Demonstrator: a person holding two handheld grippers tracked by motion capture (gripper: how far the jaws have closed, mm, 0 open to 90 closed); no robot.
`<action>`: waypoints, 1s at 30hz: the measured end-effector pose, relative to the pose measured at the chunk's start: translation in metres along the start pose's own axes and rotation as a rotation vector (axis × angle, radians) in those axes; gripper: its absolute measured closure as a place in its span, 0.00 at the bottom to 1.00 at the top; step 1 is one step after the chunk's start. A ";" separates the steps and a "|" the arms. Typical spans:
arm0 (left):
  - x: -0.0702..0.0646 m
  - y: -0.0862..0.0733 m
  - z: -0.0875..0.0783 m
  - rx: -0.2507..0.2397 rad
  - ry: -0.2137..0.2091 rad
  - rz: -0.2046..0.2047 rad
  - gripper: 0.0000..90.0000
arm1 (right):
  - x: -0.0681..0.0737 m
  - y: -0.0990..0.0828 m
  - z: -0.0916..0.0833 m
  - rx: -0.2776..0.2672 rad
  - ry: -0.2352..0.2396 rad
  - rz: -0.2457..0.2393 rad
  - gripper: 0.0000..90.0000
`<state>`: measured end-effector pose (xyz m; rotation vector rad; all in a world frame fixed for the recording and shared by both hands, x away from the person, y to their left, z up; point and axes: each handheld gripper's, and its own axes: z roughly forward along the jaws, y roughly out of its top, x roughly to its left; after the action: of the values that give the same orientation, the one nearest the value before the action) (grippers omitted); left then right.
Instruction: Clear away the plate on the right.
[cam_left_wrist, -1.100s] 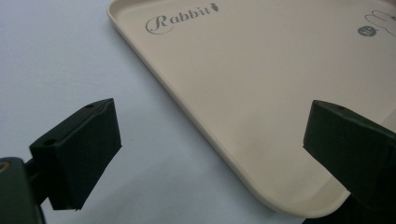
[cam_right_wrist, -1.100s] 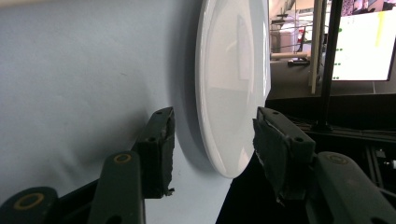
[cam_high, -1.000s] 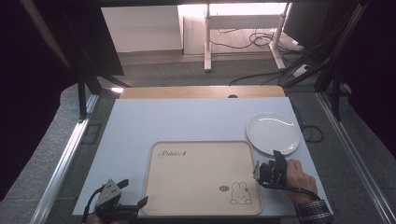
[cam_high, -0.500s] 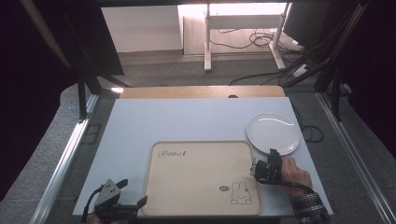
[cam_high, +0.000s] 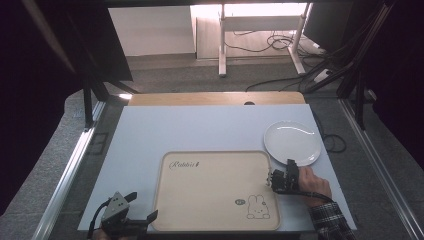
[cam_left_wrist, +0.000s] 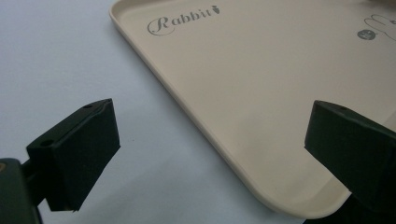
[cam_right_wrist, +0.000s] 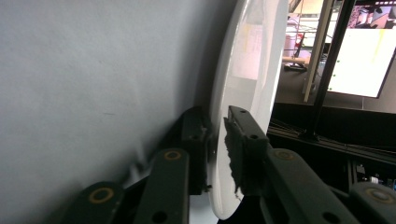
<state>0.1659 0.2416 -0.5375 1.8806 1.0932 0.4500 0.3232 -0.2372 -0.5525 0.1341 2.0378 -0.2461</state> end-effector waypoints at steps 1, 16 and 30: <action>0.000 0.000 0.000 -0.001 0.000 0.000 0.03 | 0.000 0.000 0.001 0.000 0.005 -0.005 0.92; 0.000 0.000 0.000 -0.001 -0.001 0.002 0.03 | -0.001 -0.003 -0.002 -0.004 -0.026 0.020 0.97; 0.000 0.000 0.000 0.000 -0.002 0.000 0.03 | -0.011 -0.003 -0.014 -0.026 -0.064 0.032 0.96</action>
<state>0.1662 0.2412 -0.5375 1.8809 1.0925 0.4481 0.3152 -0.2370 -0.5358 0.1414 1.9727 -0.2014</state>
